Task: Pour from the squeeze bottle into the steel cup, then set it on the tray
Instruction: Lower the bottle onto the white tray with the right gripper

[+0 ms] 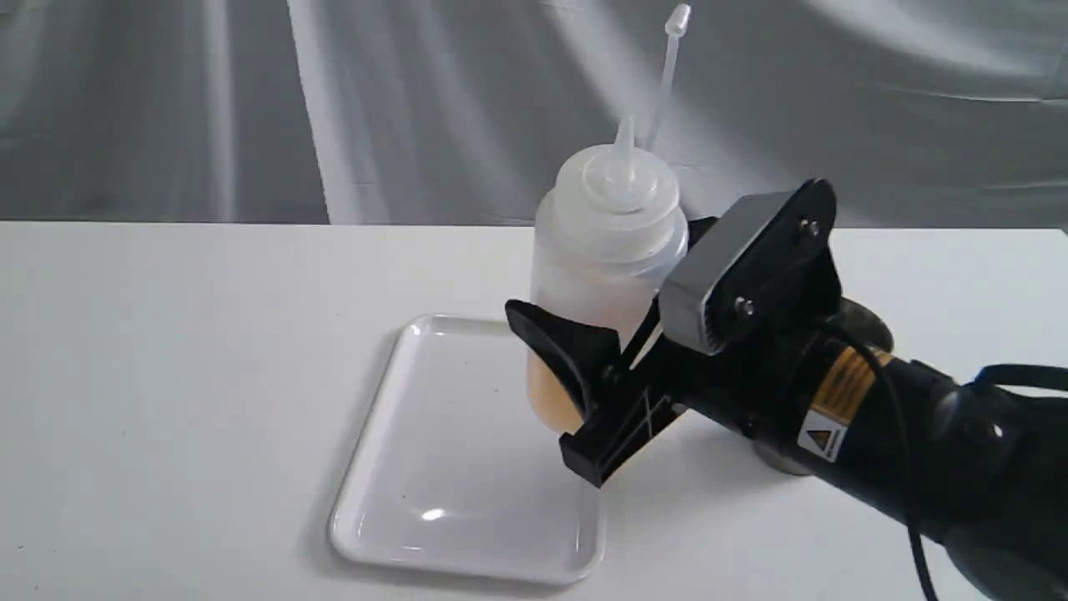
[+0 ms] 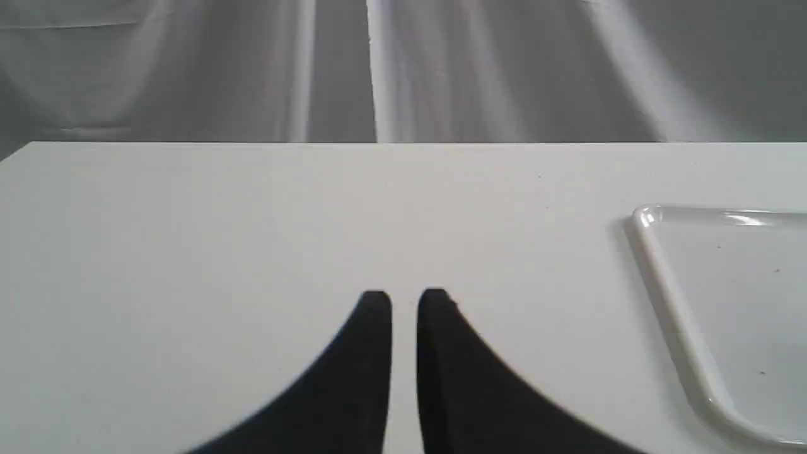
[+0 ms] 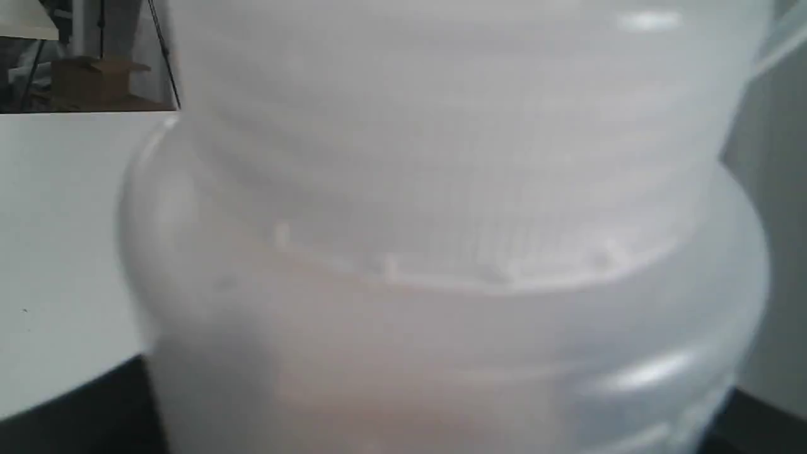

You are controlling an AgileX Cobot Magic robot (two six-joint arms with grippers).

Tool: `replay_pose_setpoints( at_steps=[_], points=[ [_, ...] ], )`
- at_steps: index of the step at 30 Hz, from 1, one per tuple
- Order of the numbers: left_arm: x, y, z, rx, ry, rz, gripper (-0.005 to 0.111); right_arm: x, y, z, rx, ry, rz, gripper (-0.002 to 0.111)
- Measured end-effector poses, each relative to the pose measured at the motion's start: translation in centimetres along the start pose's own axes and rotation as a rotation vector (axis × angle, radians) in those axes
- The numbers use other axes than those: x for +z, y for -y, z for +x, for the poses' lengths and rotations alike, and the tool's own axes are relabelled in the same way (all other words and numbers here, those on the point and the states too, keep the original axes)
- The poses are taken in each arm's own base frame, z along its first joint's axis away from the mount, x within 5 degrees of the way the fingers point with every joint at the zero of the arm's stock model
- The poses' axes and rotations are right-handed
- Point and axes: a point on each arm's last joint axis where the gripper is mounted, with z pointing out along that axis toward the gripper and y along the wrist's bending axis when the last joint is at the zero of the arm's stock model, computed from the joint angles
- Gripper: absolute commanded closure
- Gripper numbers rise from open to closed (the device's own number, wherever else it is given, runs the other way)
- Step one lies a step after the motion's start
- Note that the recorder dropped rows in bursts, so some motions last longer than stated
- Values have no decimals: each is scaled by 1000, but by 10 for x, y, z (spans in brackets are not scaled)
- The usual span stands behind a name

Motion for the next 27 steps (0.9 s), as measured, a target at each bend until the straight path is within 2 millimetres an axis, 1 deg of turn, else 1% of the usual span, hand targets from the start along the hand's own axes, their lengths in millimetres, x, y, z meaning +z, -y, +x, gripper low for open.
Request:
replay_pose_setpoints(
  at_steps=[4,12,16,21,27],
  points=[
    [0,0,0,0,0,0,98,13,2,8,-2,-19,-4,108],
    [0,0,0,0,0,0,98,45,13,2,-16,5,14,108],
    [0,0,0,0,0,0,98,60,15,14,-10,-15,9,108],
    [0,0,0,0,0,0,98,78,15,38,2,-59,0,108],
    [0,0,0,0,0,0,98,97,9,57,14,-74,-21,108]
  ],
)
